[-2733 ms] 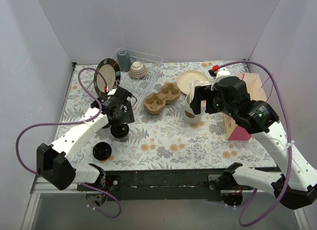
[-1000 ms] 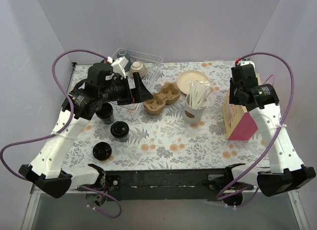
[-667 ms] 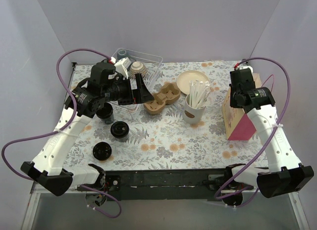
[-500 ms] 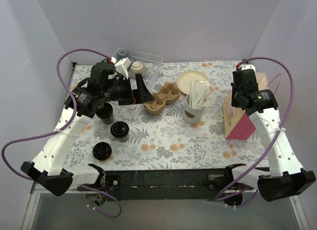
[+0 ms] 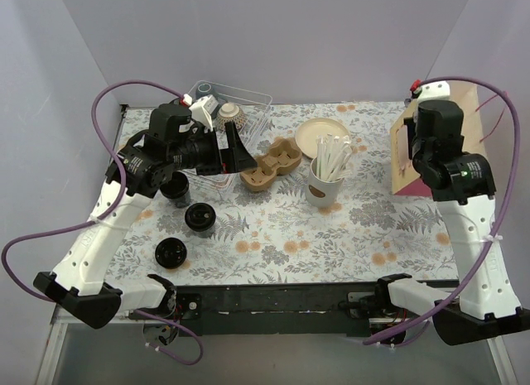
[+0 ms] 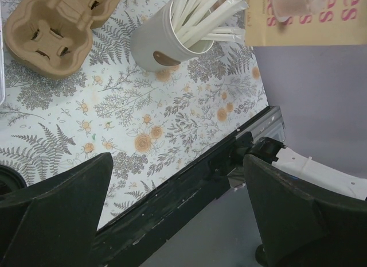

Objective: Pack the takeout coffee

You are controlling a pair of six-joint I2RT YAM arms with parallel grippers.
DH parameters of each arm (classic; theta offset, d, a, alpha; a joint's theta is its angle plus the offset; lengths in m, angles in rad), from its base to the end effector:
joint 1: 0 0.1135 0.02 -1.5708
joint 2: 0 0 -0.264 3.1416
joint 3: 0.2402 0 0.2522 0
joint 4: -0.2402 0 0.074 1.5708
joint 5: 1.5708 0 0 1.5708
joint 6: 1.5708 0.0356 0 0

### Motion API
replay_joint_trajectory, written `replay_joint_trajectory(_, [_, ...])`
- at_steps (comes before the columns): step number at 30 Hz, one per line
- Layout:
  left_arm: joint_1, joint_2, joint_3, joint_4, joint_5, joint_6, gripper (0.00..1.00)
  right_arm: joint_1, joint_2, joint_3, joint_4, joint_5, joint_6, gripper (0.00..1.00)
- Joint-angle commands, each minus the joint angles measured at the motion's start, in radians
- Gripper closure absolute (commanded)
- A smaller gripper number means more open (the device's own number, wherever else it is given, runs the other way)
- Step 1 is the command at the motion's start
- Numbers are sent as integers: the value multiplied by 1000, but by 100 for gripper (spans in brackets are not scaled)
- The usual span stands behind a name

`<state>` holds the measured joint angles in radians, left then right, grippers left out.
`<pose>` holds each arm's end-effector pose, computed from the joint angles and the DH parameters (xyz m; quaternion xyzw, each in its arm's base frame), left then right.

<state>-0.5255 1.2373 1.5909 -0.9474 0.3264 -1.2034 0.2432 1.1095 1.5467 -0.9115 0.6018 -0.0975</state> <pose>0.1949 -0.1262 0.4438 -0.2178 0.8471 -0.4454 0.1914 0.1902 0.0264 0.4608 0.0141 0.8295 -0.2160 0.5149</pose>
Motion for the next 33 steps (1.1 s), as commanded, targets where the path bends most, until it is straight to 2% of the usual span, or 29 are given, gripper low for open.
replay_joint_trajectory(1, [2, -32, 38, -27, -44, 13, 2, -2, 6, 189, 100, -20, -175, 99])
replay_joint_trajectory(3, [2, -33, 38, -31, -56, 11, 2, -2, 19, 272, 114, -83, -200, 99])
replay_joint_trajectory(4, [2, -32, 41, -34, -73, 8, 2, -1, 24, 289, 120, -187, -229, 99])
replay_joint_trajectory(6, [2, -29, 49, -50, -92, -4, 2, 8, 18, 315, 138, -293, -242, 99])
replay_joint_trajectory(7, [2, -21, 60, -57, -98, -4, 2, 13, 15, 322, 157, -404, -248, 99])
replay_joint_trajectory(9, [2, -18, 95, -82, -131, -22, 2, 13, 3, 331, 177, -496, -242, 99])
replay_joint_trajectory(13, [2, 22, 187, -168, -219, -22, 2, 34, -10, 352, 226, -818, -272, 99])
replay_joint_trajectory(15, [2, 60, 227, -227, -266, -9, 2, 47, -13, 349, 241, -931, -260, 99])
replay_joint_trajectory(16, [2, 67, 230, -240, -277, -5, 2, 48, -10, 349, 249, -1032, -239, 99])
replay_joint_trajectory(19, [2, 56, 213, -252, -314, -24, 2, 57, 7, 333, 289, -1189, -163, 99])
replay_joint_trajectory(21, [2, 50, 222, -267, -409, -45, 2, 83, 24, 343, 281, -1214, -142, 99])
replay_joint_trajectory(25, [2, 68, 300, -303, -470, -73, 2, 171, 49, 351, 212, -1222, -148, 99])
replay_joint_trajectory(26, [2, 74, 316, -323, -477, -77, 2, 204, 58, 342, 194, -1206, -154, 99])
replay_joint_trajectory(27, [2, 82, 332, -335, -481, -81, 2, 290, 62, 337, 156, -1186, -159, 99])
replay_joint_trajectory(30, [2, 103, 391, -372, -500, -87, 2, 404, 61, 297, 132, -1088, -169, 99])
replay_joint_trajectory(33, [2, 105, 411, -386, -524, -96, 2, 444, 18, 203, 158, -1044, -176, 99])
